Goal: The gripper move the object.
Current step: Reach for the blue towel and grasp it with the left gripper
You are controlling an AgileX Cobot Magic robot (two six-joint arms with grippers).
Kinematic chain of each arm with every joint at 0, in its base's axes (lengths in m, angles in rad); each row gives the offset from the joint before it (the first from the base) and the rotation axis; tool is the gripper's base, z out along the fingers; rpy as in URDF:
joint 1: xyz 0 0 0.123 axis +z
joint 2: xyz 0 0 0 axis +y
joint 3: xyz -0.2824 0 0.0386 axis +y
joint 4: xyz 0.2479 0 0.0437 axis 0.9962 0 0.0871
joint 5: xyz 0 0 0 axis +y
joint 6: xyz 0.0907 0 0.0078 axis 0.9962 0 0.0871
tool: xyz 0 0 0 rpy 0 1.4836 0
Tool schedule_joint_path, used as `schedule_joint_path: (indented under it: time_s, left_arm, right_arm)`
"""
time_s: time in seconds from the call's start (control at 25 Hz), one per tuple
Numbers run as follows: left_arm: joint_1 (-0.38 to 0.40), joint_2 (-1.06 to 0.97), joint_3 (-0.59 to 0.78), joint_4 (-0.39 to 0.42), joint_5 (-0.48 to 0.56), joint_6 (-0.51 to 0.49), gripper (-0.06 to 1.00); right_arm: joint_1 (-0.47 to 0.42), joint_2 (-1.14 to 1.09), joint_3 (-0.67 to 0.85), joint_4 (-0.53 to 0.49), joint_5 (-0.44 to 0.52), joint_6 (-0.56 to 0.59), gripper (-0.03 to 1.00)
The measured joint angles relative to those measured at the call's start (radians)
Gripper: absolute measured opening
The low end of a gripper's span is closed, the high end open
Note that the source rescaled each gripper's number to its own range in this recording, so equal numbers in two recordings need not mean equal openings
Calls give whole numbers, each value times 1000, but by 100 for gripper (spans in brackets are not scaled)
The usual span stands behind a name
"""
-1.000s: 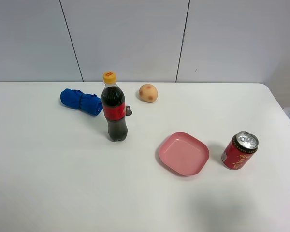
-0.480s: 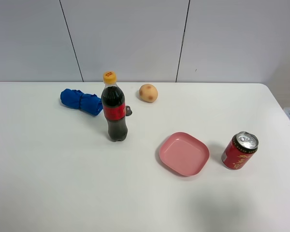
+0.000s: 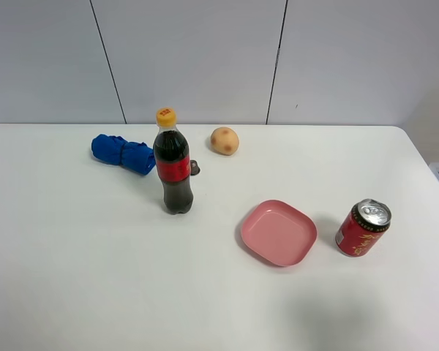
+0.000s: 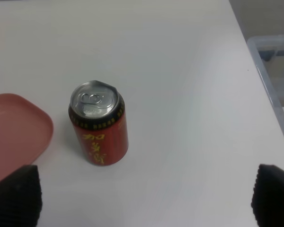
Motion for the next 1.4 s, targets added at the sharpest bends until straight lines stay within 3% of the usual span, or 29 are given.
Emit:
schedule_joint_path:
  time_s: [0.16,0.56,0.8,1.16,1.4]
  left_arm:
    - [0,0,0,-2,0,5,100]
    - [0,12,-5,-74,2,150,100]
    - [0,225,-89,-79,-9,231,100]
    - [0,690,-230,-96,-210,536,100]
    - [0,1001,-358,-147,-339,805,100]
  right_arm:
    - [0,0,0,0,0,0,100]
    - [0,0,0,0,0,0,100]
    - [0,0,0,0,0,0,100]
    - [0,0,0,0,0,0,100]
    - [0,0,0,0,0,0,100]
